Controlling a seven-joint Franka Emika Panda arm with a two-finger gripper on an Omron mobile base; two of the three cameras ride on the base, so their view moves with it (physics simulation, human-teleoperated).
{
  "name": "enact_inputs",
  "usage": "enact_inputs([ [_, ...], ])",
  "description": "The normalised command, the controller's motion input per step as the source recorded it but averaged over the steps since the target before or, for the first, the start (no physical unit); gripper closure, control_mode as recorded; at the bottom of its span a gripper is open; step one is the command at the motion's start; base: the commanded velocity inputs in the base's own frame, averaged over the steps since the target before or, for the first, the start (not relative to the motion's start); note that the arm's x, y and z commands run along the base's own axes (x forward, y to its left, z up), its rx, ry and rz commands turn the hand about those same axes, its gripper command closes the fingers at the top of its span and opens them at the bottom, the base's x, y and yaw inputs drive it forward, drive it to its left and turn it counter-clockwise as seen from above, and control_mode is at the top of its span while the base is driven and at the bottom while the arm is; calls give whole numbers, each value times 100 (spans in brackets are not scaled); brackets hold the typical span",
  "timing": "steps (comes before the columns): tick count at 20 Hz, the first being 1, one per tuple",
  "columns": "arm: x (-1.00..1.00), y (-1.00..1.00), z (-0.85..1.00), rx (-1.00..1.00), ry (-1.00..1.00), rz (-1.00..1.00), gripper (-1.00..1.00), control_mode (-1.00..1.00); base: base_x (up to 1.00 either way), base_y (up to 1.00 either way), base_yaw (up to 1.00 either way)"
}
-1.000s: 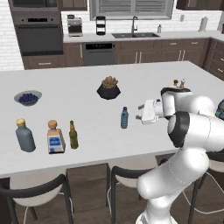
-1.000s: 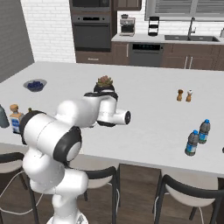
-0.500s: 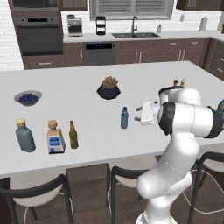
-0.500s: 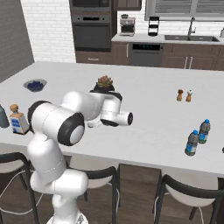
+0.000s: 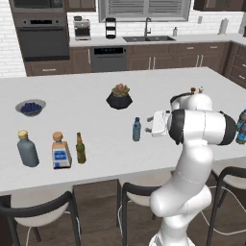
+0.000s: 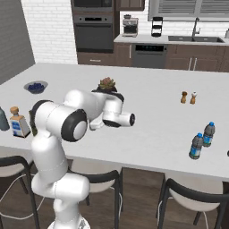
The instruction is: Move the plastic bottles in the middle to the plastics group, and the glass bottles in the middle to the glass group.
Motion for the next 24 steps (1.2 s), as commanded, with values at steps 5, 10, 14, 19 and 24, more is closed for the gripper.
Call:
enact_inputs([
  [5, 29, 0, -10, -10, 0, 0, -100, -100, 0, 0, 0],
  [10, 14, 1, -15, -8, 0, 0, -100, -100, 0, 0, 0],
  [14, 14, 2, -19, -7, 0, 0, -100, -100, 0, 0, 0],
  [19, -1, 0, -2, 0, 0, 0, -100, -100, 0, 0, 0],
  [24, -6, 0, 0, 0, 0, 0, -100, -100, 0, 0, 0],
])
